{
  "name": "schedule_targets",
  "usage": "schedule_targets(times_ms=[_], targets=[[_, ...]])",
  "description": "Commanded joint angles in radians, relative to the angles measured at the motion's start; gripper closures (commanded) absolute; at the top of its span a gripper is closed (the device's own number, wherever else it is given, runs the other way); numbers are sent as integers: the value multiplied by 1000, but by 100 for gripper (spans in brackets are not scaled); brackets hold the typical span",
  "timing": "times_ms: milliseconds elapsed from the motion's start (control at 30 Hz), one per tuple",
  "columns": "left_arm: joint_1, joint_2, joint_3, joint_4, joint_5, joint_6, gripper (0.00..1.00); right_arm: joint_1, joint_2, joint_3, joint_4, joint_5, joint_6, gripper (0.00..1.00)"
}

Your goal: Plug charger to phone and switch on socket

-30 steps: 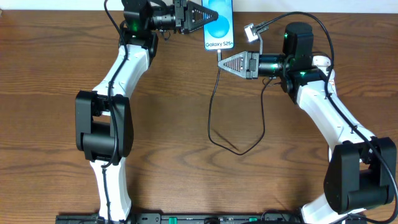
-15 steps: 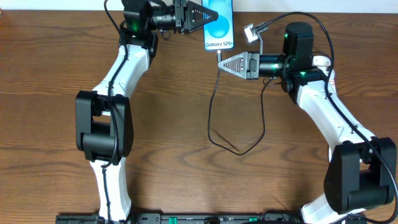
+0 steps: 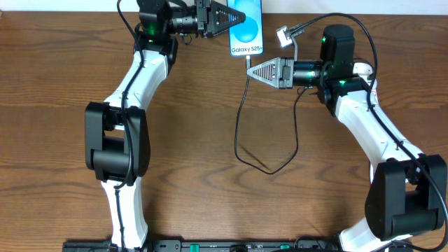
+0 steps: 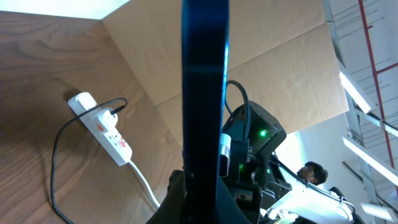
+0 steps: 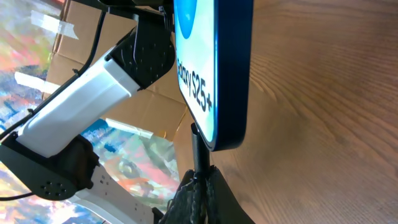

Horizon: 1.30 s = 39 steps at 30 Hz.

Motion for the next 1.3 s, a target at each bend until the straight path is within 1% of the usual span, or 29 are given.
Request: schedule_targets(times_ms=[0, 367, 1267], targets=[[-2, -33, 13, 11, -17, 2, 93, -4, 0, 16, 3, -14, -16, 99], [-2, -33, 13, 11, -16, -20, 92, 5, 0, 16, 3, 9, -16, 99], [-2, -33, 13, 11, -5, -15, 93, 7, 0, 16, 4, 9, -15, 99]])
